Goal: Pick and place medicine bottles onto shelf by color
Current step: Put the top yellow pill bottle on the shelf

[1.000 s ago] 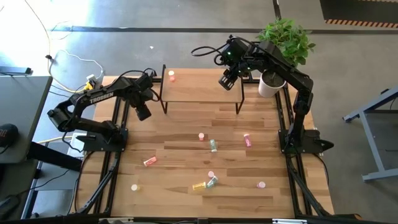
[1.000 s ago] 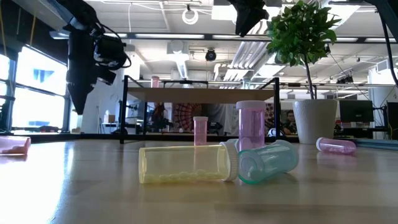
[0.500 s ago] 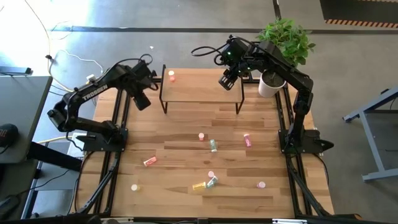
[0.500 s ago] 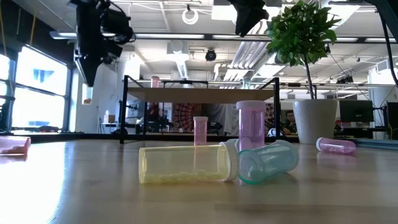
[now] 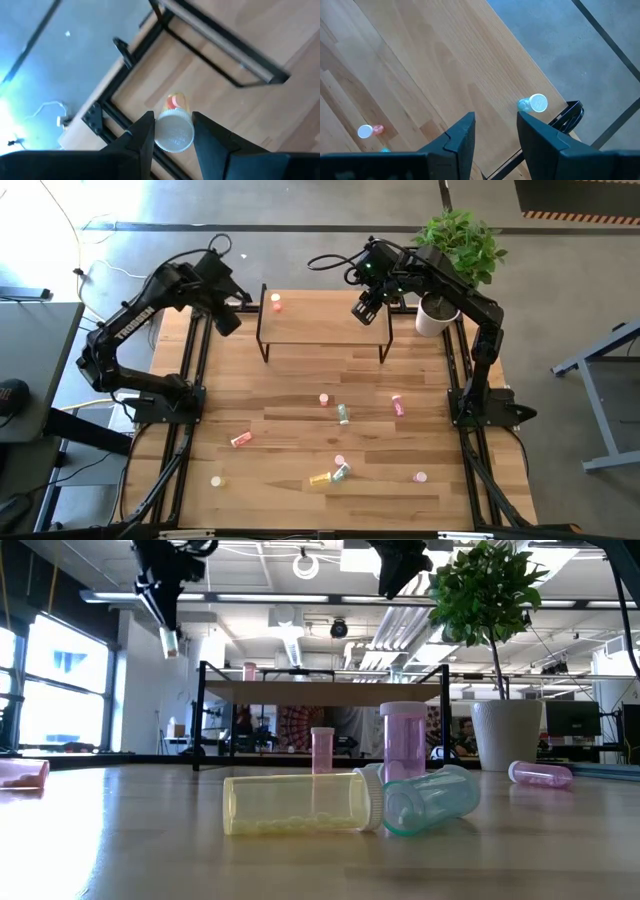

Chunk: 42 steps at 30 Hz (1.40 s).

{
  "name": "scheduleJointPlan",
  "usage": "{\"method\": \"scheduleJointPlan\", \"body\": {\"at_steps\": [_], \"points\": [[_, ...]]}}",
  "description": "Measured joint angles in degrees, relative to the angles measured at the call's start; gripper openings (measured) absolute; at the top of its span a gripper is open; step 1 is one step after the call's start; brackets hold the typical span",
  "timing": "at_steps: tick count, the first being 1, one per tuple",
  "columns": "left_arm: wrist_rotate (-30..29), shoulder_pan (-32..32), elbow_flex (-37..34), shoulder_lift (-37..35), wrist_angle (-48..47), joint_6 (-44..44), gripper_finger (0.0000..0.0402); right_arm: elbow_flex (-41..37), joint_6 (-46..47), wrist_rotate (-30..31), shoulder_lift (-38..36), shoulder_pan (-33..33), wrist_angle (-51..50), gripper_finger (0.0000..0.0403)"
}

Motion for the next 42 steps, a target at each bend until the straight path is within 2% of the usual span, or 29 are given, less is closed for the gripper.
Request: {"method": "scheduleJointPlan", "body": {"at_steps": [9,14,27,34,42], "points": [[-0.11,-3.47,10.35,0.08,2.09,-0.65,0.0109,0.00,1.03,-0.01,-0.01,-0.02,0.00,0.0138],[-0.13,-5.76,15.45,2.87,3.73,-2.10,0.0109,-0.01,1.06,0.02,0.00,-0.02,0.04,0.0138],[-0.95,-9.70,31.59,19.00,3.70,0.10,0.0110,-0.02,0.94,2.09,0.00,-0.02,-0.22,0.0138],[1.41,-9.98,40.22,27.42,0.66,0.97,0.0110,-0.02,0.94,2.09,0.01,-0.02,-0.33,0.0138],[3.46,-11.02,43.96,34.33,-2.73,2.57,0.0110,-0.02,2.37,2.11,0.00,-0.02,-0.35,0.0138]]}}
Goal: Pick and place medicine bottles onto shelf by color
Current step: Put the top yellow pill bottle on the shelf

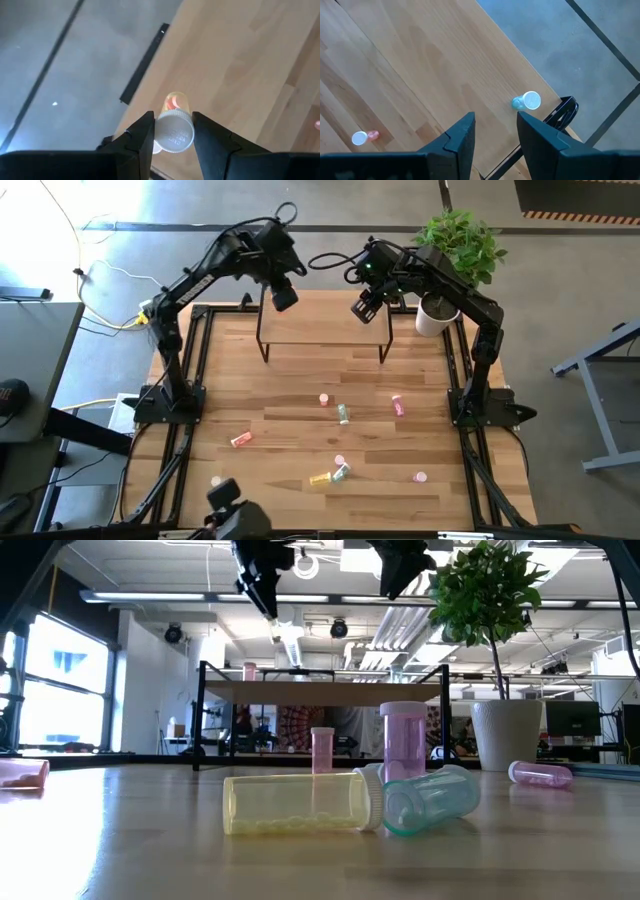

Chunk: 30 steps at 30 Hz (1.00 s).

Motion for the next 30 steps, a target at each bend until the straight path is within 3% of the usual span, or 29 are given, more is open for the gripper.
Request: {"method": "scheduleJointPlan", "body": {"at_steps": [30], "points": [[0.74,-1.03,-0.02,11.63,2.10,2.38,0.0110,0.00,0.02,0.00,-0.01,0.00,0.02,0.0138]]}}
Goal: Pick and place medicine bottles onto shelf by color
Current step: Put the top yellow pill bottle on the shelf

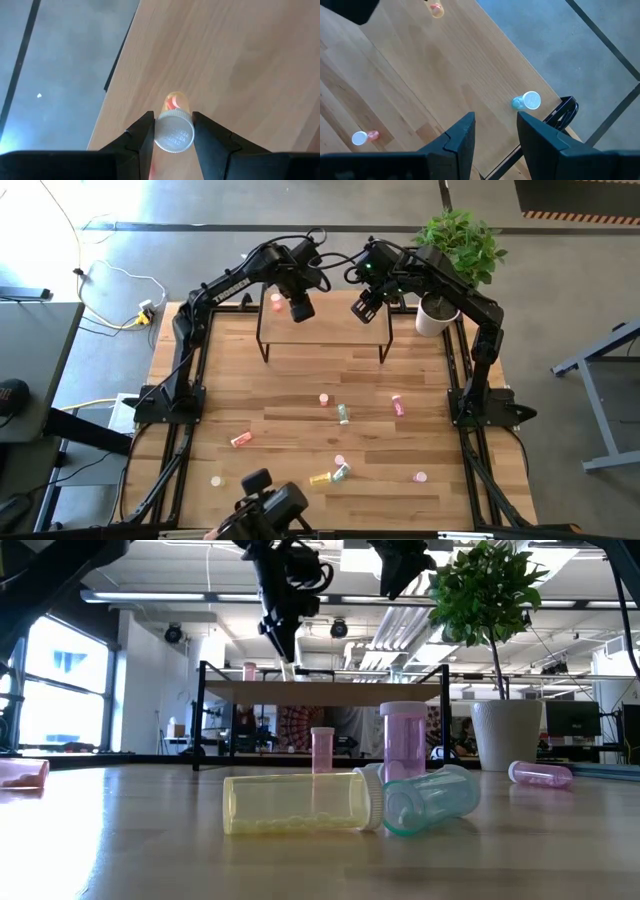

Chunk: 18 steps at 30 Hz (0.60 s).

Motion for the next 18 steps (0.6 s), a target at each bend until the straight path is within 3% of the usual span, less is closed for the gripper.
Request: {"method": "scheduleJointPlan", "body": {"at_steps": [18], "points": [[0.47,0.35,-0.22,0.73,0.13,1.09,0.0110,0.00,0.00,0.02,0.00,0.00,0.00,0.0138]]}}
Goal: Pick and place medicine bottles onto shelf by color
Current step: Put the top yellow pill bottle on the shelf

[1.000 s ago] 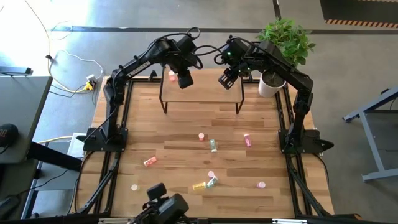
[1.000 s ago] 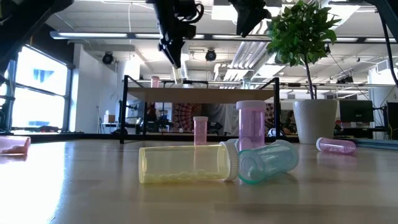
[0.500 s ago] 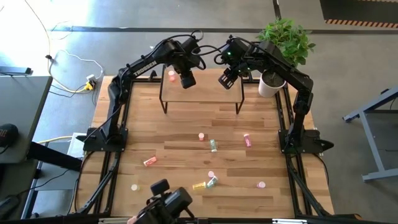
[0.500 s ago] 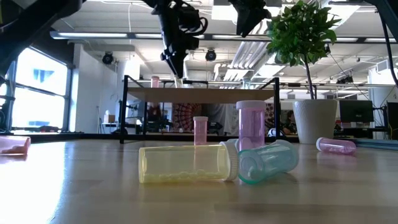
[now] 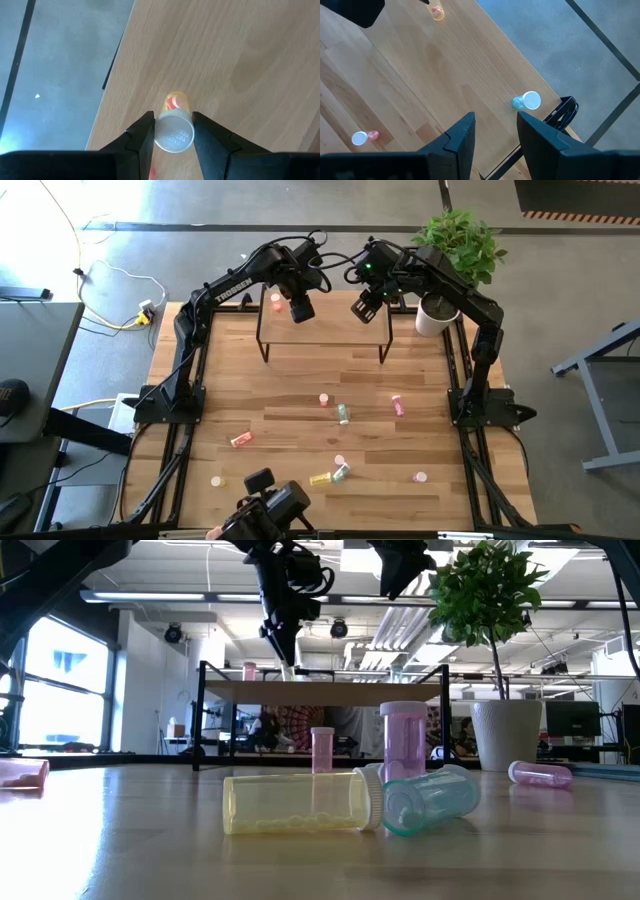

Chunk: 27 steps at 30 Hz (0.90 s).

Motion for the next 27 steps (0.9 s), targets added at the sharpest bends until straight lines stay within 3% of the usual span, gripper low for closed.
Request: {"method": "scheduleJointPlan", "body": {"at_steps": [27], "points": [[-0.04,-0.09,-0.02,-0.02,0.04,-0.22,0.0130,0.00,0.00,0.00,0.00,0.00,0.00,0.0138]]}}
